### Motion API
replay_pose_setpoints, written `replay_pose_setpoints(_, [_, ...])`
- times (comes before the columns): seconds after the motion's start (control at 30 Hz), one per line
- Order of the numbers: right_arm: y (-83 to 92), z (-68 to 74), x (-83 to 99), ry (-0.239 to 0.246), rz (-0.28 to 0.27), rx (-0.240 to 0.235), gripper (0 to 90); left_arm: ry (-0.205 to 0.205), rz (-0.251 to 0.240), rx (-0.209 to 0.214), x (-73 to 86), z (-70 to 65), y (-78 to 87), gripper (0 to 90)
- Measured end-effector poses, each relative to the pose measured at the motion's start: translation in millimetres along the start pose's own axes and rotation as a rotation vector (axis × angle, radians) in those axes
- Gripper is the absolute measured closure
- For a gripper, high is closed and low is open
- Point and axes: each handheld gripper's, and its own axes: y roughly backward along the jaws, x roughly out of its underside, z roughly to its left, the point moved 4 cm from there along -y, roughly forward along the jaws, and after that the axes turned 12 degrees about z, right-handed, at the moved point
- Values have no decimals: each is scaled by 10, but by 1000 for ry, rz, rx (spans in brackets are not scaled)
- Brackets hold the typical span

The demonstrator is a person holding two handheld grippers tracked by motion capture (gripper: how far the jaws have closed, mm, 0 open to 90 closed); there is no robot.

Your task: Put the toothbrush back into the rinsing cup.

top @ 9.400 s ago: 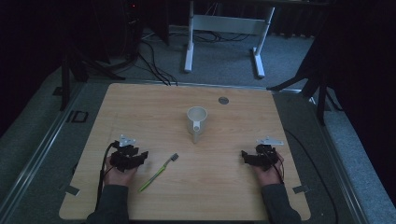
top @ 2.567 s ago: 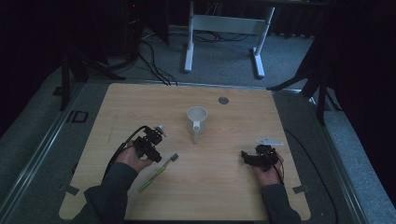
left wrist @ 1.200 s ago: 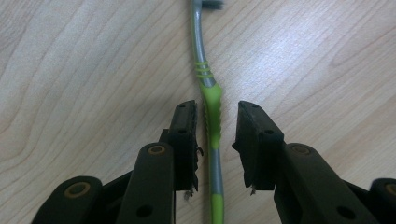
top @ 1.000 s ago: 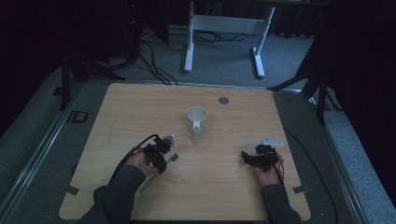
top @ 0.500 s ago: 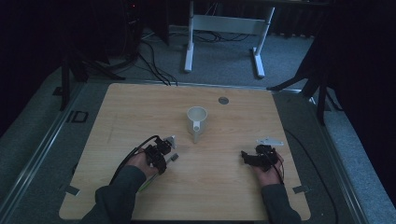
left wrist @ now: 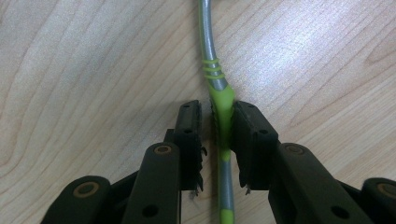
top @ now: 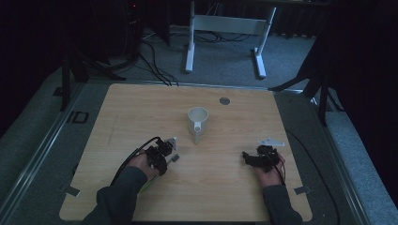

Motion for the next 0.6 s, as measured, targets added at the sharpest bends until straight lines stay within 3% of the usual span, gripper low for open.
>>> replay_pose_setpoints(0.6, [0,0,0,0,0,0,165,-5,-4,-15,27,11,33,819])
